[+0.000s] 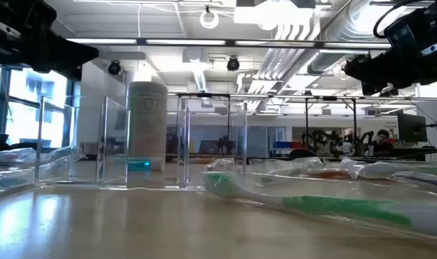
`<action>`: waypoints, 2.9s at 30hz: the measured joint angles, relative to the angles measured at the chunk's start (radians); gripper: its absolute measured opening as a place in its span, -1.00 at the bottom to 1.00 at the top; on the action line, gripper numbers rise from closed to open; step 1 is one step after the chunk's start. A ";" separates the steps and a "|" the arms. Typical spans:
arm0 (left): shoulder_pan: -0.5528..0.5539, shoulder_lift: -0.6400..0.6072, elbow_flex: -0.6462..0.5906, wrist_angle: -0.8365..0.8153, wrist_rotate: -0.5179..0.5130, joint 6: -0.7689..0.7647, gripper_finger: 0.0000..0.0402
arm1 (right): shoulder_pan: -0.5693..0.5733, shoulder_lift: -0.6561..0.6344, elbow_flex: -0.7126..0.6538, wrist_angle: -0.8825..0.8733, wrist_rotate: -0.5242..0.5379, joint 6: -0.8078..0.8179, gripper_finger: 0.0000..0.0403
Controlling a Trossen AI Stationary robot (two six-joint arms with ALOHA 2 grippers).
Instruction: Pick & Place toothbrushing station
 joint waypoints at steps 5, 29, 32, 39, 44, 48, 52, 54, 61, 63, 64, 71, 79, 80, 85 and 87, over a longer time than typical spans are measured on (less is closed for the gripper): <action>0.000 0.000 0.000 0.000 0.000 0.000 -1.00 | 0.000 0.000 0.000 0.000 0.000 0.000 -0.99; 0.000 0.001 0.000 0.060 -0.004 -0.161 -1.00 | 0.000 0.000 0.000 0.029 0.029 0.025 -0.99; 0.000 0.000 0.000 0.059 -0.004 -0.201 -1.00 | 0.000 0.000 0.000 0.046 0.029 0.022 -0.98; 0.000 0.000 0.000 0.067 -0.028 -0.123 -1.00 | 0.000 0.000 0.000 0.054 0.029 0.022 -0.98; 0.000 0.001 0.000 0.058 -0.074 -0.246 -1.00 | 0.000 0.000 0.000 0.033 0.026 0.056 -0.98; 0.000 0.001 0.003 0.098 -0.102 -0.206 -1.00 | 0.000 0.000 0.000 -0.015 0.025 0.056 -0.98; 0.000 0.042 0.026 0.138 -0.121 -0.190 -0.92 | 0.000 0.000 0.000 -0.015 0.026 0.056 -0.98; 0.000 0.084 0.046 0.155 -0.118 -0.183 -0.81 | 0.000 0.000 0.000 -0.014 0.026 0.056 -0.98; 0.000 0.324 0.073 0.469 -0.124 -0.171 -0.19 | 0.000 0.000 0.000 -0.014 0.027 0.055 -0.98; 0.000 0.402 0.093 0.523 -0.125 -0.134 -0.03 | 0.000 0.000 0.000 -0.014 0.029 0.055 -0.98; 0.000 0.439 0.108 0.538 -0.129 -0.112 0.04 | 0.000 0.000 0.000 -0.015 0.029 0.055 -0.98; 0.000 0.733 0.304 0.459 -0.133 0.042 0.19 | 0.000 0.000 0.000 -0.020 0.029 0.056 -0.98; 0.001 0.987 0.579 0.128 -0.212 0.117 0.19 | 0.000 0.000 0.000 -0.068 0.029 0.079 -0.98; 0.001 1.007 0.607 0.060 -0.213 0.169 0.19 | 0.000 0.000 0.000 -0.070 0.029 0.080 -0.98; 0.001 1.084 0.674 -0.130 -0.260 0.150 0.19 | 0.000 0.000 0.000 -0.082 0.030 0.080 -0.98; 0.001 1.101 0.678 -0.157 -0.264 0.104 0.19 | 0.000 0.000 0.000 -0.083 0.030 0.080 -0.98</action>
